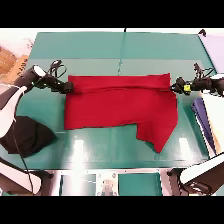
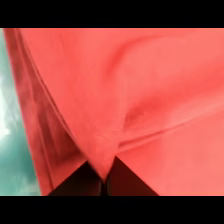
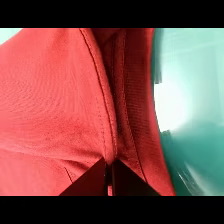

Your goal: Fold the shirts.

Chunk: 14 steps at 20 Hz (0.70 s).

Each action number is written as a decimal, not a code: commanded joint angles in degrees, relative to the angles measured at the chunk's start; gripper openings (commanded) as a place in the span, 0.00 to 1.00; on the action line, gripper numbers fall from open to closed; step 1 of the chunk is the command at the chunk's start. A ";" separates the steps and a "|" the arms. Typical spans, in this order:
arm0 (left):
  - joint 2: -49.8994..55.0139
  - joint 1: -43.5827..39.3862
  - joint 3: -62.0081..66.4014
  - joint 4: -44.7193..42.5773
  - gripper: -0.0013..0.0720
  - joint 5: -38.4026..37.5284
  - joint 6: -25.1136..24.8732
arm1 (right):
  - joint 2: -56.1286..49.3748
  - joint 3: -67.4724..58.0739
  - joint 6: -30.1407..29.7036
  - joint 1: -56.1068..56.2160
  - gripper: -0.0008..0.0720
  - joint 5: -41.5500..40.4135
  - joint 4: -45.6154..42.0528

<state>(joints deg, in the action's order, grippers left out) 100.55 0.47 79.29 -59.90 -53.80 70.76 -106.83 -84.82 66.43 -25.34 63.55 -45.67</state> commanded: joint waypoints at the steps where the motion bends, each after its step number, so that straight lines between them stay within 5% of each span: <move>1: 0.39 0.13 1.36 0.37 0.37 -6.84 2.86 | 0.02 -1.46 1.11 -0.96 0.31 3.41 -0.09; 2: 0.39 0.11 2.49 -0.20 0.67 -10.51 4.37 | 0.09 -2.58 1.16 -1.70 0.32 5.95 -0.11; 5: 0.39 0.11 8.07 -4.22 0.69 -22.53 8.70 | 2.10 -3.65 5.11 -4.87 0.37 11.80 -2.32; 8: 0.33 0.11 14.82 -10.01 0.69 -32.74 13.64 | 5.46 -2.64 7.37 -7.21 0.06 17.14 -6.27; 9: -0.07 0.11 15.93 -10.23 0.50 -35.12 14.53 | 7.23 -1.05 7.67 -7.61 0.03 17.75 -7.10; 10: -0.76 0.11 16.11 -10.14 0.15 -36.85 14.38 | 9.20 1.05 8.20 -7.76 0.03 17.77 -7.82; 11: -1.53 -0.07 16.11 -10.14 0.04 -38.32 14.40 | 11.37 3.45 8.20 -7.85 0.03 17.77 -8.41; 14: -6.82 -0.07 11.43 -10.88 0.04 -38.18 16.26 | 19.76 12.33 10.29 -8.11 0.03 17.73 -12.98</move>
<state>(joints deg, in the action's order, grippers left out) 97.47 0.45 92.75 -69.19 -88.58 84.73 -93.54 -78.91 74.50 -32.84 80.07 -54.11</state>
